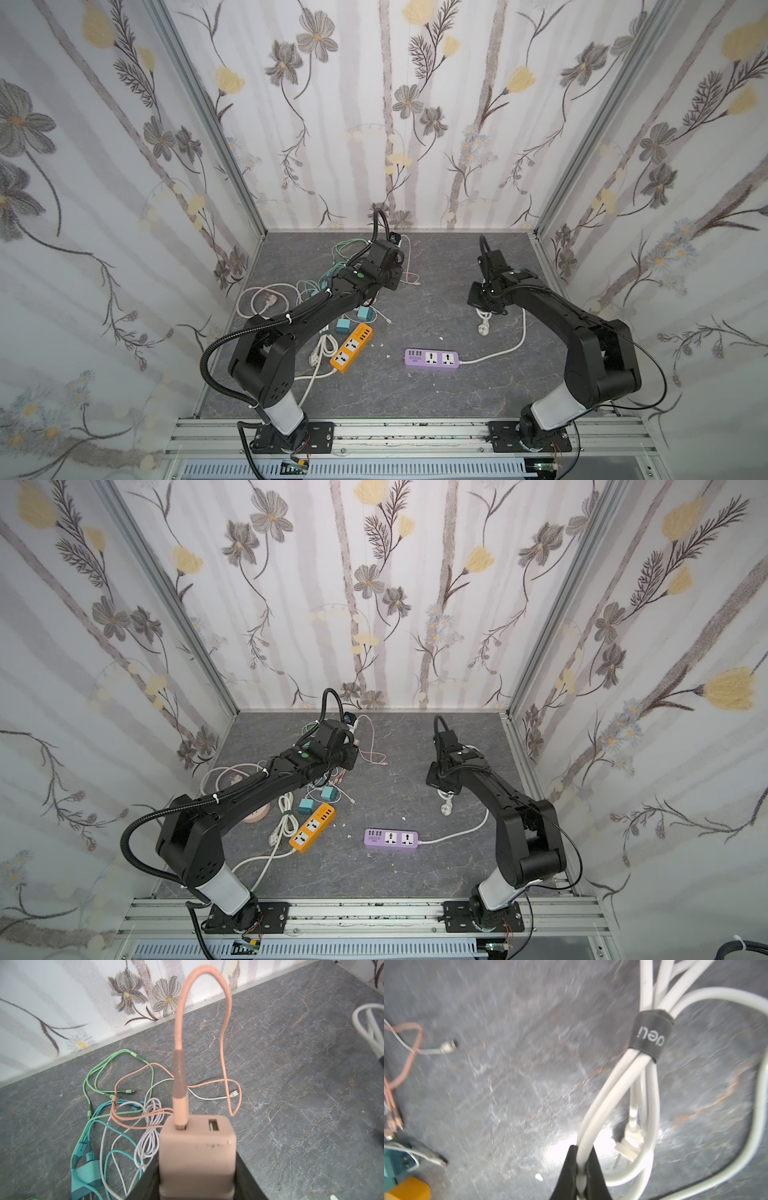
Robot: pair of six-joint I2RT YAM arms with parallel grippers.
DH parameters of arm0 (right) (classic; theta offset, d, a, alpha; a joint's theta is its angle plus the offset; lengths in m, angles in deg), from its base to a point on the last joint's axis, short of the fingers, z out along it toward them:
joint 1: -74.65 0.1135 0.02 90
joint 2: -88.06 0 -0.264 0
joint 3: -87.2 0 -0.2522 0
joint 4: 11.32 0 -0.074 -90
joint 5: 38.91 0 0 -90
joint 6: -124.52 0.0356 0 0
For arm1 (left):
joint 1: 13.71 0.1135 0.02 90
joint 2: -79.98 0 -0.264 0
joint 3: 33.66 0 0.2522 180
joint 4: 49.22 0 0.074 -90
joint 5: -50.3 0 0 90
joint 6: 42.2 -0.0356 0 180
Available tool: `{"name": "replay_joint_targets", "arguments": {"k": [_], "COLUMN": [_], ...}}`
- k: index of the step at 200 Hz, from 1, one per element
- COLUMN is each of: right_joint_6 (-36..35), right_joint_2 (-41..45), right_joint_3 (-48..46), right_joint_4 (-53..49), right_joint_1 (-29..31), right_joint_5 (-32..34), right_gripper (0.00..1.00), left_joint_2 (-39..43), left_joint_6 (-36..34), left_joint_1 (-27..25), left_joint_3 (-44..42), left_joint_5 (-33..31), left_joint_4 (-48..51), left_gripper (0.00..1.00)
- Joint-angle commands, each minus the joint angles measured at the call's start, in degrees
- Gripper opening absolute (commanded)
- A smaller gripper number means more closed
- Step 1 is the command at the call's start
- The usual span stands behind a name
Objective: Insert the plug
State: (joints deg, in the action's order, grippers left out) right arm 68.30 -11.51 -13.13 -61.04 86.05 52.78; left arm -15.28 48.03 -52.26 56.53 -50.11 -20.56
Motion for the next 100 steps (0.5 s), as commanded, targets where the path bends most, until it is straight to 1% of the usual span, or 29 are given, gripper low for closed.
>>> {"name": "replay_joint_targets", "arguments": {"k": [1,28,41,49,64,71,87,90,95,100], "right_joint_6": [-1.2,2.4,2.8,2.8,3.7,4.8,7.1,7.3,7.4,7.3], "right_joint_2": [0.7,-1.3,-4.7,-6.8,-8.7,-8.4,-5.4,-4.7,-3.4,-2.1], "right_joint_3": [1.0,1.5,5.0,7.2,9.1,8.5,5.6,5.1,4.3,3.8], "right_joint_4": [4.0,12.3,12.2,11.6,11.5,12.4,15.0,15.2,15.4,15.4], "right_joint_1": [-7.6,-16.8,-19.0,-19.4,-19.3,-19.2,-18.8,-18.7,-18.5,-18.2], "right_joint_5": [2.0,0.1,-1.1,-1.7,-1.7,-1.4,0.7,1.0,1.6,1.6], "right_gripper": [0.04,0.06,0.09,0.13,0.31,0.36,0.49,0.51,0.58,0.61], "left_joint_2": [0.8,0.3,-0.2,-0.8,-1.7,-1.9,-2.4,-2.4,-2.5,-2.6], "left_joint_6": [-2.1,0.4,0.4,0.0,-0.7,-1.1,-2.7,-3.0,-3.6,-4.2], "left_joint_1": [-1.6,-2.5,-3.4,-3.8,-4.0,-4.0,-4.0,-4.0,-4.0,-4.0], "left_joint_3": [0.1,0.4,0.6,0.9,1.3,1.0,0.2,0.1,-0.1,-0.1], "left_joint_5": [1.9,8.9,10.0,10.1,11.1,11.8,14.4,15.0,16.2,17.5], "left_joint_4": [-4.1,-7.4,-9.1,-9.5,-10.2,-11.0,-12.9,-13.1,-13.4,-13.5], "left_gripper": [0.0,0.0,0.0,0.0,0.0,0.0,0.0,0.0,0.0,0.0]}}
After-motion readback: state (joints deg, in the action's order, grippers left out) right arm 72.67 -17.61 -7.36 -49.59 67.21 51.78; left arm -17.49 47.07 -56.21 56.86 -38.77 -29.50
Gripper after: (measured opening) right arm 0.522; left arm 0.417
